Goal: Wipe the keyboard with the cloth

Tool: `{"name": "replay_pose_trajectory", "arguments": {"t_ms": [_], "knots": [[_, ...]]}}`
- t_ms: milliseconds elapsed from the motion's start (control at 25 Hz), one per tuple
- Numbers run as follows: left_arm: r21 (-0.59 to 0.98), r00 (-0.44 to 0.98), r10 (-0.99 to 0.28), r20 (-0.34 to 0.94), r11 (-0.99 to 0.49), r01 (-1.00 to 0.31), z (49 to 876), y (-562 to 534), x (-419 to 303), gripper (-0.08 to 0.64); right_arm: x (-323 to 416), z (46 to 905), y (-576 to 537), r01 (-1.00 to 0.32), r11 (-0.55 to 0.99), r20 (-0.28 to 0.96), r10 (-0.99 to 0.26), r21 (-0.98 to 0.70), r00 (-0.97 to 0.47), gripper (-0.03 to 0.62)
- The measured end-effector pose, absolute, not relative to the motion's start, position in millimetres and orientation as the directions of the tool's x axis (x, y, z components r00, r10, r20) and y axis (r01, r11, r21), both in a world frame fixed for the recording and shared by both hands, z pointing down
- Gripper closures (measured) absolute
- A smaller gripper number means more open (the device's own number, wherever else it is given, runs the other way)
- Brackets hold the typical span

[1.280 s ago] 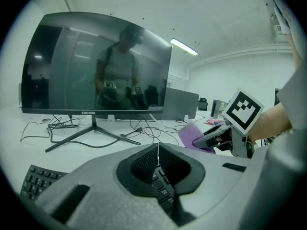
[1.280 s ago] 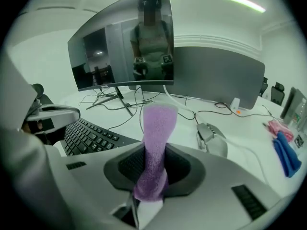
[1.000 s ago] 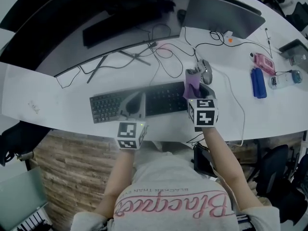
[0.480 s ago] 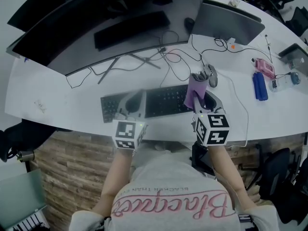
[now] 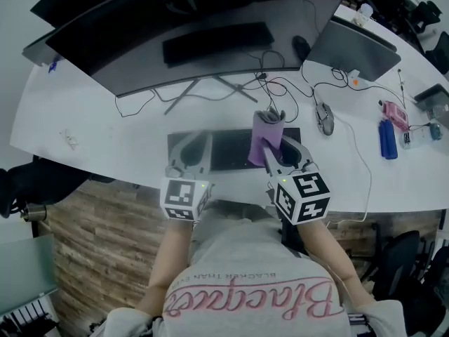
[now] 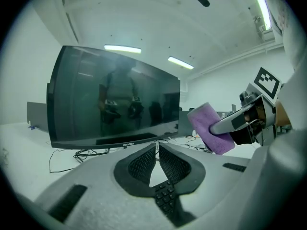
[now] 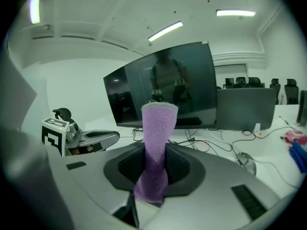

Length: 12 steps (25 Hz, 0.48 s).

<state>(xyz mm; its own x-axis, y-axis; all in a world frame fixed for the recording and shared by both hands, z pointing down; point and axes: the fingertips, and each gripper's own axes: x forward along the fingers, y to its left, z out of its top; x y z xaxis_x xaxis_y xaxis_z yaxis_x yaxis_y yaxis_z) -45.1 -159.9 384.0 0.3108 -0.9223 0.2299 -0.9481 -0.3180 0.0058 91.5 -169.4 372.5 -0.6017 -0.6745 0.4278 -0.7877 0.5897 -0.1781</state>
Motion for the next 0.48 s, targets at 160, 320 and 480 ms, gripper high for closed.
{"name": "replay_pose_trajectory", "arguments": {"t_ms": [160, 320, 480], "knots": [[0.015, 0.274, -0.928, 0.252, -0.279, -0.960, 389, -147, -79, 0.552, 45, 375, -158, -0.737, 0.651, 0.430, -0.622, -0.180, -0.655, 0.505], [0.021, 0.232, -0.936, 0.265, -0.235, -0.972, 392, -136, -112, 0.552, 8, 378, -150, -0.696, 0.692, 0.435, -0.576, -0.191, -0.692, 0.505], [0.030, 0.198, -0.940, 0.278, -0.197, -0.980, 396, -128, -141, 0.552, -28, 382, -142, -0.647, 0.735, 0.440, -0.521, -0.206, -0.731, 0.505]]}}
